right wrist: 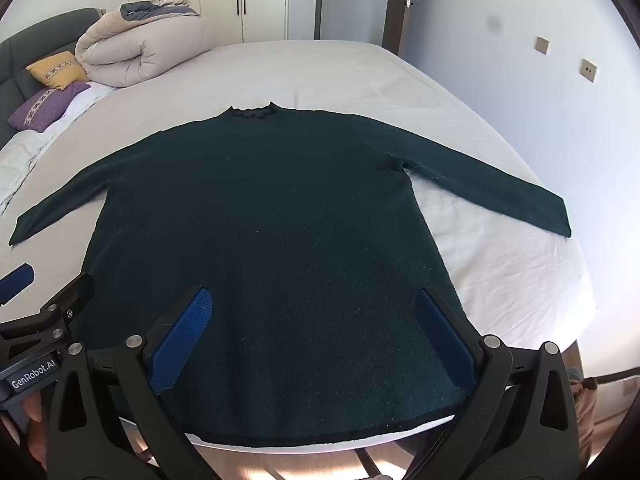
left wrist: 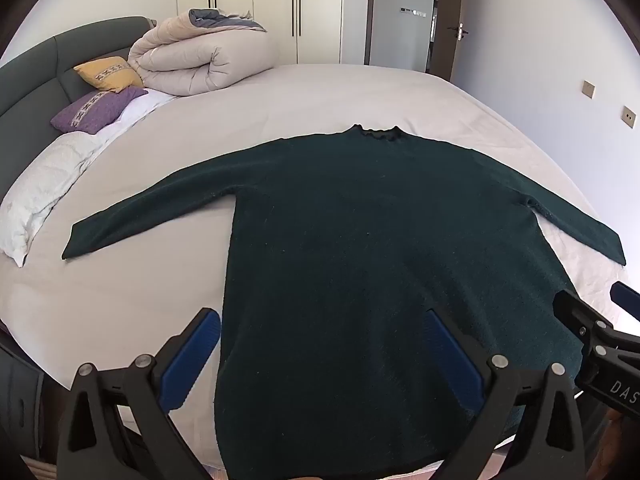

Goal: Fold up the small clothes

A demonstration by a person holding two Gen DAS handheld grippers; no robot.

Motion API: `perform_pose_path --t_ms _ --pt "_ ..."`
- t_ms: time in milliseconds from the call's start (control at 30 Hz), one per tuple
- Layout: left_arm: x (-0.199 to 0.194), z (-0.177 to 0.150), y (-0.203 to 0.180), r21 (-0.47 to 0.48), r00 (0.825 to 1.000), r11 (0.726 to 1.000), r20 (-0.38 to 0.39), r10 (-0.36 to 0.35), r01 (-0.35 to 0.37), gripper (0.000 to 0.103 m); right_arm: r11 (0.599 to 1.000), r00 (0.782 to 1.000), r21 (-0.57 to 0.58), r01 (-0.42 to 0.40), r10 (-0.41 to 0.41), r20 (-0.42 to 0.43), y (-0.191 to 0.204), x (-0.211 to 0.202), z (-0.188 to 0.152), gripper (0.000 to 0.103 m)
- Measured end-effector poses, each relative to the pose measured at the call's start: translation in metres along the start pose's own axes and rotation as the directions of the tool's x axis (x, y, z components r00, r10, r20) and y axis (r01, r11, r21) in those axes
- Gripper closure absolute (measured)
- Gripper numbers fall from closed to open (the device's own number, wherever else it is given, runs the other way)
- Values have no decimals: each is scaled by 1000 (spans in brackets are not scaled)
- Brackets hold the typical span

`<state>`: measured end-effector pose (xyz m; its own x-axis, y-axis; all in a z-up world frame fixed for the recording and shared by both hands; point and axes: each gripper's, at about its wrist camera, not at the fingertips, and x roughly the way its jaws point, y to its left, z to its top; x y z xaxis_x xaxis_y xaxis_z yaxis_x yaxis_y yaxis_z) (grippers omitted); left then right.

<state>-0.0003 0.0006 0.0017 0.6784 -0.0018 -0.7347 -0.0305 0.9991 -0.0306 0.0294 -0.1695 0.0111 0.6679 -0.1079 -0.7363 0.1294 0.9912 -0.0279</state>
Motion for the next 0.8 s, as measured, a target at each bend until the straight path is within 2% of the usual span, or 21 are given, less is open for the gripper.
perform_pose_path --t_ms 800 --pt "1 -2 2 -1 1000 1000 -9 9 -9 0 1000 1000 -16 3 -3 -10 6 1 -7 0"
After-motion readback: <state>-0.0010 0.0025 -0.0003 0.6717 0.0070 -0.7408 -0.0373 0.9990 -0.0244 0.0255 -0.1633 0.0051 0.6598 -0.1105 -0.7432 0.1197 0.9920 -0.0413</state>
